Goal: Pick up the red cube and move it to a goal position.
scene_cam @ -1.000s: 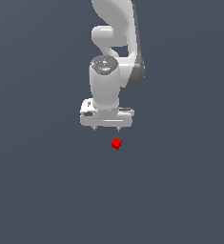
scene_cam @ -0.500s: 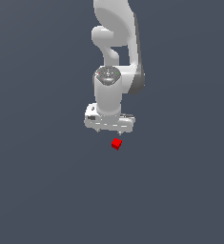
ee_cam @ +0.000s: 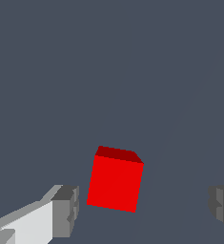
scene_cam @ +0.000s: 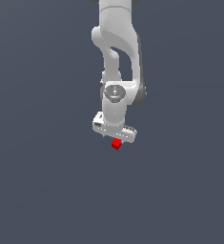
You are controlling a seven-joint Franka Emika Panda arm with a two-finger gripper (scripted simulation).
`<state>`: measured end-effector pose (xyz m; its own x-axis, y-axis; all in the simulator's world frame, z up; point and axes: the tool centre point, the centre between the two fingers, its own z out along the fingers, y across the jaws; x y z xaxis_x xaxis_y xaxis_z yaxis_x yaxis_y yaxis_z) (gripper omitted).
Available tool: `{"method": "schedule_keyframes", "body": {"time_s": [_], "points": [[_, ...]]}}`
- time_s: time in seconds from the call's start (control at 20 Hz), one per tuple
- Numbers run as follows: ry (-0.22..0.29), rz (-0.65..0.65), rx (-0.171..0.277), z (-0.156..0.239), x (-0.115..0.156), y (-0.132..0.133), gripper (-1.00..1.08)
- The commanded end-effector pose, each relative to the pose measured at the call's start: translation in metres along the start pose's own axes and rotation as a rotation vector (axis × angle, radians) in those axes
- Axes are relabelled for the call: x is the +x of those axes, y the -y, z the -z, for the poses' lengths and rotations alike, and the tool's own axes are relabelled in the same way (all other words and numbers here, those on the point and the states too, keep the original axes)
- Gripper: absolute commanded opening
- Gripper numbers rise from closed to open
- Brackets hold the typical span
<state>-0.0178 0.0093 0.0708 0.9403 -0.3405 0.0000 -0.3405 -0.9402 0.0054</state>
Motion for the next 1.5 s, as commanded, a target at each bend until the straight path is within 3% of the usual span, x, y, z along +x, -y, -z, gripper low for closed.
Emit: {"method": "schedule_keyframes", "body": {"time_s": [0.0, 0.65, 0.7, 1.45], "points": [[-0.001, -0.052, 0.001, -0.015, -0.002, 0.005, 1.0], [0.0, -0.171, 0.005, -0.051, -0.004, 0.017, 1.0], [0.0, -0.171, 0.005, -0.051, -0.004, 0.017, -1.0], [0.0, -0.17, 0.005, -0.042, -0.002, 0.016, -1.0]]}}
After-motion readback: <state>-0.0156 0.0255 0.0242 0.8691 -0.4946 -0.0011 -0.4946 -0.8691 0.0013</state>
